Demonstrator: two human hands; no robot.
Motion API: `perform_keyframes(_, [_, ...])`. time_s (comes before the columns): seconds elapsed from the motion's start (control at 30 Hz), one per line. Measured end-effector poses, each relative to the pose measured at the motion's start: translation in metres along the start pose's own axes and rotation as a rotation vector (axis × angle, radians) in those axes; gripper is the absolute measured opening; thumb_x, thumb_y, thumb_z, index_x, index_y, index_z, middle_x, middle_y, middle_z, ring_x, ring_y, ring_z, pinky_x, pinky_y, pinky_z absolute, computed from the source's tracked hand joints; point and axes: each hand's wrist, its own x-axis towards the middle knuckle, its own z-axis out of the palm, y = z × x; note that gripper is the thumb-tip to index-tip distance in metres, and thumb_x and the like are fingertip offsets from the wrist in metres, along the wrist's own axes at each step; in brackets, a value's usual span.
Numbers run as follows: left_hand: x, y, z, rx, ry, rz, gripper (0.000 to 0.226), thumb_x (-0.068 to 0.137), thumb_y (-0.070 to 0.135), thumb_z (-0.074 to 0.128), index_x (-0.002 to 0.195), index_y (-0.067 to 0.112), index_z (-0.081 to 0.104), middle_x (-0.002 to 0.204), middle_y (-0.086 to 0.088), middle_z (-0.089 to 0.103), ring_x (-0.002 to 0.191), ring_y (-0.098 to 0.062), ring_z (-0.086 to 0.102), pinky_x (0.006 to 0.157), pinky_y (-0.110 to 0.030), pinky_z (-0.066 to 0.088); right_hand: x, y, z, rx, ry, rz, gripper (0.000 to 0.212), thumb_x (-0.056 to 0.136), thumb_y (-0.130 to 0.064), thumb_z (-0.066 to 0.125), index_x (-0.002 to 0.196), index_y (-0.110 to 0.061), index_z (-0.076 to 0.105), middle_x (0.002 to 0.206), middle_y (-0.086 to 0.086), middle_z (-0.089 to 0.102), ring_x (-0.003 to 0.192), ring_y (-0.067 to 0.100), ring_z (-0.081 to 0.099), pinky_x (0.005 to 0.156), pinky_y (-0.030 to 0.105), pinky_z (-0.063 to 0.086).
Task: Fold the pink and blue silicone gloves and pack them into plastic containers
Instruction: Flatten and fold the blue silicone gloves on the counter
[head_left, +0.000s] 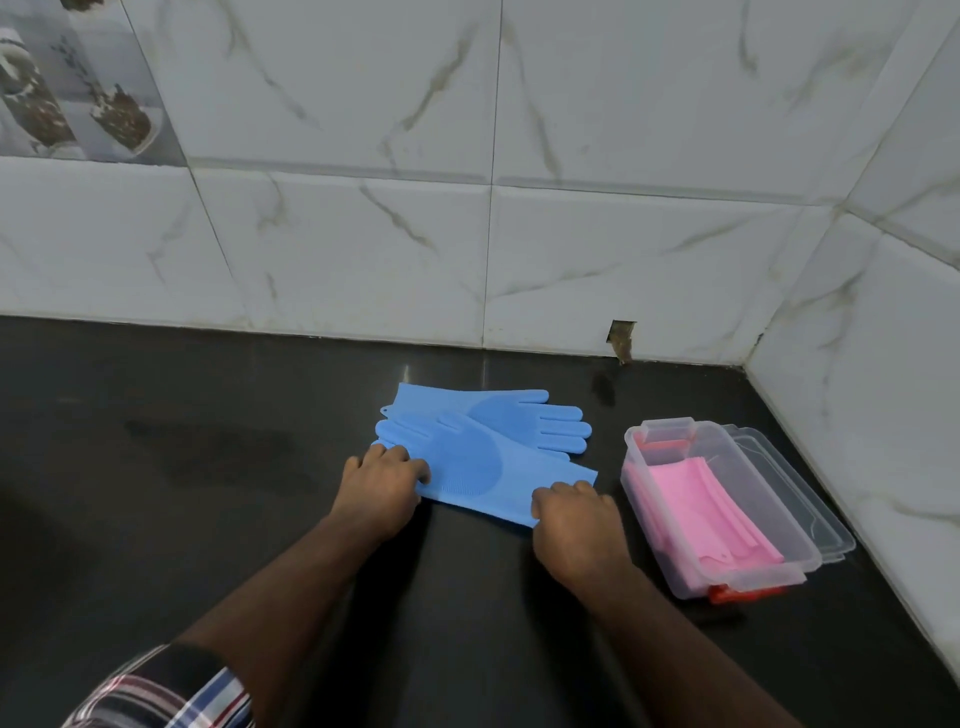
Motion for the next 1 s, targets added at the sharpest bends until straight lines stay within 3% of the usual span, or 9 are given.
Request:
perform_keyframes(0.2, [0.006,0.009,0.001,0.086,0.062,0.080,0.025,0.089,0.016,0.048,0.105,0.031,0.061,0.103,0.007,0.055,0.102,-0.019,0.049,0.080,-0.033,0.030,0.000,0.004,0.004,0.048,-0.045,0.008,0.025,0.090,-0.022,0.050,0.113,-0.025,0.061,0.114,-0.001,0.062,0.109,0.023,0.052,0.087,0.040,0.043])
perform_keyframes(0.3, [0.007,0.013,-0.006,0.045,0.069,0.104,0.019,0.086,0.019,0.044,0.094,0.027,0.059,0.094,0.008,0.057,0.096,-0.019,0.053,0.082,-0.034,0.037,-0.002,0.002,0.006,0.111,-0.102,-0.017,0.031,0.091,-0.036,0.056,0.121,-0.027,0.061,0.121,-0.002,0.060,0.115,0.022,0.052,0.096,0.041,0.043])
perform_keyframes(0.43, [0.003,0.019,-0.029,-0.051,0.129,0.199,0.010,0.081,0.034,0.047,0.086,0.029,0.054,0.091,0.010,0.057,0.089,-0.016,0.052,0.078,-0.034,0.039,-0.003,0.006,0.000,0.108,-0.020,-0.005,0.032,0.087,-0.014,0.049,0.113,-0.026,0.064,0.112,-0.001,0.063,0.105,0.022,0.054,0.089,0.039,0.047])
perform_keyframes(0.53, [-0.003,0.019,-0.043,-0.080,0.056,0.280,0.016,0.076,0.044,0.047,0.080,0.029,0.053,0.087,0.012,0.058,0.084,-0.012,0.053,0.074,-0.032,0.039,-0.005,0.011,-0.010,0.169,0.062,0.034,0.028,0.085,-0.015,0.050,0.105,-0.025,0.066,0.102,-0.003,0.063,0.094,0.019,0.057,0.084,0.036,0.050])
perform_keyframes(0.63, [-0.008,0.011,-0.045,-0.167,-0.187,0.231,0.027,0.074,0.052,0.044,0.073,0.028,0.056,0.075,0.012,0.063,0.071,-0.008,0.058,0.063,-0.027,0.042,-0.004,0.017,-0.018,0.164,-0.121,0.063,0.024,0.085,-0.016,0.053,0.101,-0.023,0.070,0.105,-0.003,0.064,0.098,0.019,0.060,0.089,0.035,0.051])
perform_keyframes(0.7, [-0.007,0.005,-0.042,-0.201,-0.181,0.195,0.029,0.079,0.052,0.044,0.070,0.027,0.056,0.071,0.011,0.063,0.066,-0.007,0.058,0.057,-0.026,0.041,-0.002,0.019,-0.021,0.211,-0.282,0.095,0.025,0.089,-0.015,0.054,0.106,-0.021,0.071,0.110,-0.002,0.068,0.100,0.017,0.062,0.094,0.033,0.051])
perform_keyframes(0.9, [0.001,-0.002,-0.025,-0.153,-0.026,0.053,0.019,0.091,0.035,0.047,0.096,0.031,0.065,0.100,0.012,0.064,0.089,-0.013,0.061,0.075,-0.033,0.049,0.005,0.014,-0.015,0.382,-0.161,0.114,0.034,0.090,-0.012,0.055,0.117,-0.027,0.069,0.119,-0.006,0.068,0.102,0.013,0.063,0.092,0.026,0.050])
perform_keyframes(1.0, [-0.001,0.002,-0.013,-0.155,-0.079,0.065,0.022,0.089,0.044,0.052,0.106,0.037,0.062,0.116,0.011,0.061,0.103,-0.014,0.057,0.084,-0.035,0.046,0.009,0.013,-0.008,0.391,-0.199,0.089,0.037,0.088,-0.017,0.063,0.122,-0.029,0.065,0.126,-0.005,0.064,0.109,0.013,0.061,0.096,0.030,0.049])
